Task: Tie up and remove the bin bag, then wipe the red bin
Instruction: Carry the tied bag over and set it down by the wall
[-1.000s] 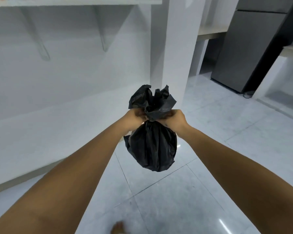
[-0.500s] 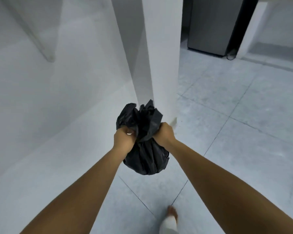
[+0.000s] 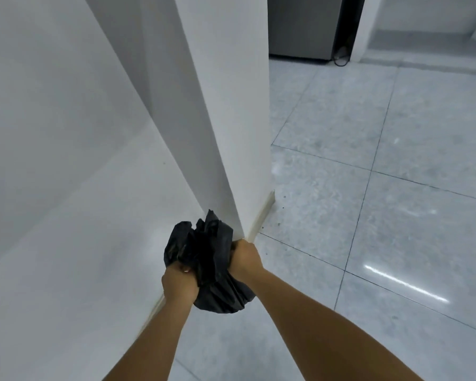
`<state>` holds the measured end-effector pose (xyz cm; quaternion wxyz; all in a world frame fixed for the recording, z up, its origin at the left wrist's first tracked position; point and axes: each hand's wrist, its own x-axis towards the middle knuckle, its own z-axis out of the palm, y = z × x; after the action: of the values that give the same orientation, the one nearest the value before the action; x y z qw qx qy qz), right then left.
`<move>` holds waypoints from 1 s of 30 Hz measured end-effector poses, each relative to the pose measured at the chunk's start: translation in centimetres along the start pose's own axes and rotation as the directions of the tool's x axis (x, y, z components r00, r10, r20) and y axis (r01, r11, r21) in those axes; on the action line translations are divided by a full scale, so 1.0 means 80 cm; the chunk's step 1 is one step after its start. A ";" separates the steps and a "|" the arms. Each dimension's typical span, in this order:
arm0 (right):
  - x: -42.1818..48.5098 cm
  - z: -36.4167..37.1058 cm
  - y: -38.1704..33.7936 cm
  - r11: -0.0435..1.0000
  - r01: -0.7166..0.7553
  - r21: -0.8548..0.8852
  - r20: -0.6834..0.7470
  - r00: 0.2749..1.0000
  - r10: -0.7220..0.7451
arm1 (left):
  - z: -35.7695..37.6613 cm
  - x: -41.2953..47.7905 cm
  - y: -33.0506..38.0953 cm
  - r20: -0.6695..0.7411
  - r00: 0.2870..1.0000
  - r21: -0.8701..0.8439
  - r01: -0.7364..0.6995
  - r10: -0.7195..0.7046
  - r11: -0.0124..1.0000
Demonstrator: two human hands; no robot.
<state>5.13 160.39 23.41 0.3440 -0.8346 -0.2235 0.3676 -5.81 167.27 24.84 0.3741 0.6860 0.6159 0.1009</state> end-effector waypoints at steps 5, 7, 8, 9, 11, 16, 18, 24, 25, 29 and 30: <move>0.112 0.073 0.063 1.000 -0.020 -0.006 -0.032 0.999 0.020 | 0.091 0.105 -0.067 0.002 1.000 -0.026 0.007 -0.007 1.000; 0.152 0.095 0.081 1.000 -0.028 0.014 -0.043 0.999 0.029 | 0.118 0.141 -0.086 0.005 1.000 -0.013 0.005 -0.005 1.000; 0.171 0.106 0.090 0.999 -0.033 0.022 -0.038 0.999 0.034 | 0.131 0.157 -0.095 0.006 1.000 -0.003 0.005 -0.005 1.000; 0.185 0.113 0.095 0.999 -0.034 0.018 -0.023 0.999 0.034 | 0.139 0.170 -0.102 0.007 1.000 0.001 0.010 -0.010 1.000; 0.212 0.128 0.107 0.999 -0.033 -0.013 0.022 0.999 0.033 | 0.155 0.193 -0.116 0.014 1.000 0.019 0.012 -0.013 1.000; 0.248 0.145 0.124 0.997 0.050 -0.052 0.073 0.996 -0.046 | 0.178 0.232 -0.133 0.051 0.999 0.047 -0.021 0.019 0.999; 0.249 0.146 0.125 0.999 0.052 -0.014 0.130 0.990 -0.050 | 0.179 0.239 -0.132 0.053 0.999 0.019 -0.006 0.005 1.000; 0.214 0.114 0.116 0.999 0.036 0.010 0.235 0.971 -0.037 | 0.160 0.218 -0.096 0.112 0.992 -0.041 -0.060 0.064 0.997; 0.203 0.103 0.112 1.000 0.025 0.001 0.225 0.974 -0.024 | 0.152 0.209 -0.087 0.122 0.989 -0.012 -0.084 0.085 0.996; 0.153 0.031 0.091 0.988 0.008 -0.156 0.081 0.997 0.005 | 0.109 0.166 -0.027 0.207 0.932 0.176 -0.333 0.296 0.926; 0.136 0.002 0.083 0.973 0.013 -0.230 0.019 1.000 -0.009 | 0.098 0.151 0.000 0.257 0.897 0.202 -0.415 0.360 0.887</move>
<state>12.69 162.85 13.38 0.2451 -0.8642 -0.2723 0.3449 1.60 175.32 15.47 0.3197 0.8441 0.4299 0.0212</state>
